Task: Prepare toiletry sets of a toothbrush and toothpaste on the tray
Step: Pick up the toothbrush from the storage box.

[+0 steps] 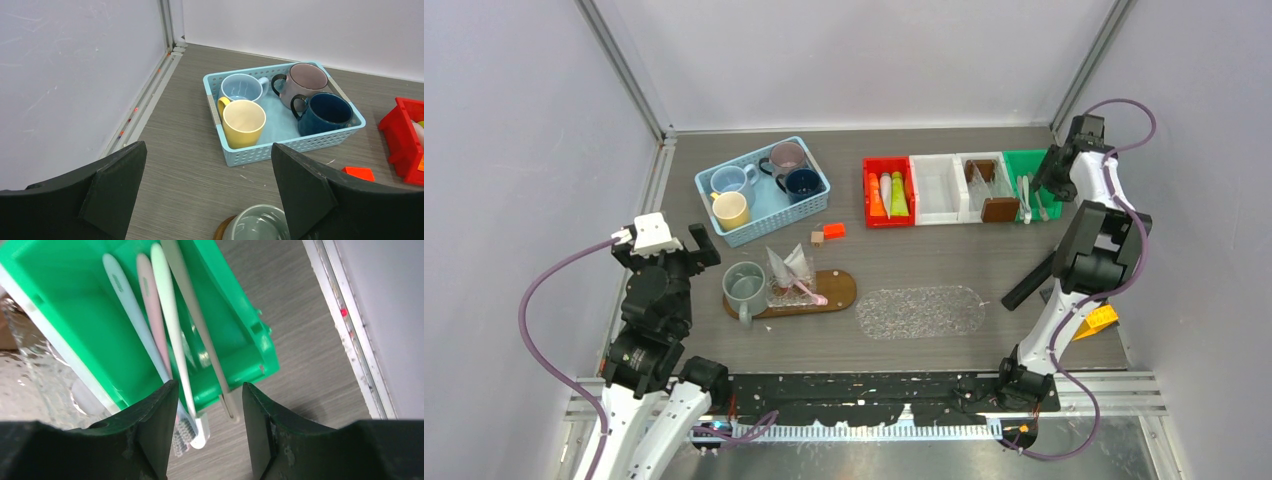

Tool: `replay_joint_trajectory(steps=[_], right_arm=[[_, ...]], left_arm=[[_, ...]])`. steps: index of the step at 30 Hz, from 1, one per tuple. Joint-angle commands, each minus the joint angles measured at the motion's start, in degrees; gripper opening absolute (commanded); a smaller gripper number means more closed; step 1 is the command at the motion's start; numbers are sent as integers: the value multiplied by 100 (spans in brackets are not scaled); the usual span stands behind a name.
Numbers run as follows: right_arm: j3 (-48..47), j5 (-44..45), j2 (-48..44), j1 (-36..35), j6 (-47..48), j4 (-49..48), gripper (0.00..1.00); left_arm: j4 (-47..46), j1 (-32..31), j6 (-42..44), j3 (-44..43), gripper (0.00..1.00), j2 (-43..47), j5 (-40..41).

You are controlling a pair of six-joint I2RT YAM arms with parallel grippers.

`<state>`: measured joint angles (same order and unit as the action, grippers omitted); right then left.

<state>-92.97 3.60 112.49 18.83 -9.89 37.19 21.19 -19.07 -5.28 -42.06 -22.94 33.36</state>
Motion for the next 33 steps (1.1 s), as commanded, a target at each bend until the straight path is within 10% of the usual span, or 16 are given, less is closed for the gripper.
replay_joint_trajectory(steps=[1, 33], right_arm=[[-741, -270, 232, 17, 304, 143, 54], [-1782, -723, 1138, 17, 777, 671, 9]], left_arm=[[-335, -18, 88, 15, 100, 4, 82], [-339, -18, 132, 23, 100, -79, -23]])
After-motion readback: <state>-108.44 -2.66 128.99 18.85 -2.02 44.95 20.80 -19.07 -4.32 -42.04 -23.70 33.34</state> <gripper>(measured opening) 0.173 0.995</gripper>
